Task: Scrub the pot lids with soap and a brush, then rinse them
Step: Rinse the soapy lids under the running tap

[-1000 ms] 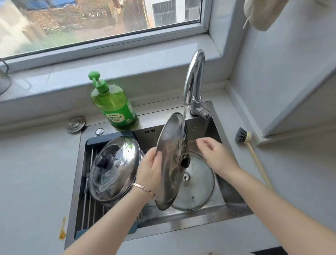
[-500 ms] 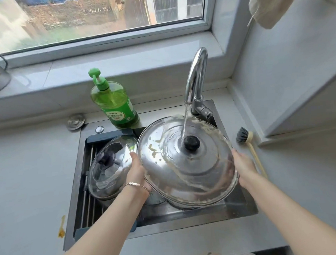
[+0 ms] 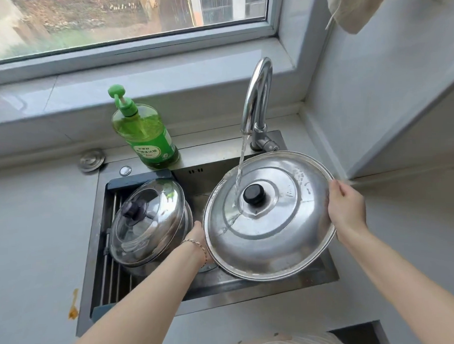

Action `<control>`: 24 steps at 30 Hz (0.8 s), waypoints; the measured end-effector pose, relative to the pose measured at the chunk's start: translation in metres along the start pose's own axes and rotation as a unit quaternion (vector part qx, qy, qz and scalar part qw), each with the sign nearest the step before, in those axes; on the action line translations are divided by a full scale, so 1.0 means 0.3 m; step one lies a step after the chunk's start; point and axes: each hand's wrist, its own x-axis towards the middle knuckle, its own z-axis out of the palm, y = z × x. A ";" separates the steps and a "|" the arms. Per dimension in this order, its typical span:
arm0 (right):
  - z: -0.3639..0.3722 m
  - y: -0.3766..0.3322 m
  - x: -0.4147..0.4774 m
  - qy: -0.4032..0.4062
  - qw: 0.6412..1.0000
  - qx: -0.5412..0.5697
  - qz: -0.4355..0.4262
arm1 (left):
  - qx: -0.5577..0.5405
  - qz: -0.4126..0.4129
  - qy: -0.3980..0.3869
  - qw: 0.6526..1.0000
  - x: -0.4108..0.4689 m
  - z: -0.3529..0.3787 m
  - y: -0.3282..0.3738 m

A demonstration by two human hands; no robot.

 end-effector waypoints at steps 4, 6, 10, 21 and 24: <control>0.016 0.048 -0.023 -0.031 0.996 0.077 0.020 | -0.081 -0.050 -0.033 0.995 -0.157 -0.009 0.038; 0.030 0.077 -0.032 -0.038 0.991 0.111 0.065 | -0.120 -0.042 -0.033 0.991 -0.196 -0.019 0.063; 0.086 0.191 -0.041 -0.085 0.976 0.093 0.176 | -0.179 0.051 -0.034 0.982 -0.201 -0.059 0.115; 0.282 0.162 -0.136 -0.192 0.898 0.123 0.377 | 0.055 0.230 0.093 0.967 -0.287 -0.142 0.308; 0.305 0.143 -0.156 -0.216 0.898 0.108 0.368 | 0.108 0.271 0.123 0.949 -0.300 -0.159 0.330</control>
